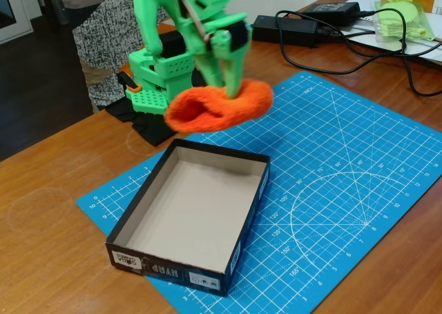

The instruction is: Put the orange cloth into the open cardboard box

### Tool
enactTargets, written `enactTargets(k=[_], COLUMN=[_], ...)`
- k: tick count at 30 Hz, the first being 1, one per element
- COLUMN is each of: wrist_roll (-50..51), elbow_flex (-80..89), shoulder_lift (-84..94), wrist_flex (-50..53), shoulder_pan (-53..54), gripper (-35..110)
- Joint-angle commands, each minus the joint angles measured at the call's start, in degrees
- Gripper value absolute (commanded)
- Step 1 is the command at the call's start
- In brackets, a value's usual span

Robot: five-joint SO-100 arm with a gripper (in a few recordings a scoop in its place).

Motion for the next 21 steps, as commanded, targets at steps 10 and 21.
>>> enactTargets(k=[10, 21], wrist_roll=[-6.86, -3.52], elbow_flex=[-27.69, -50.8], shoulder_lift=[-30.23, -43.86], wrist_flex=[3.08, 13.97], shoulder_pan=[18.19, 13.71], gripper=[0, 0])
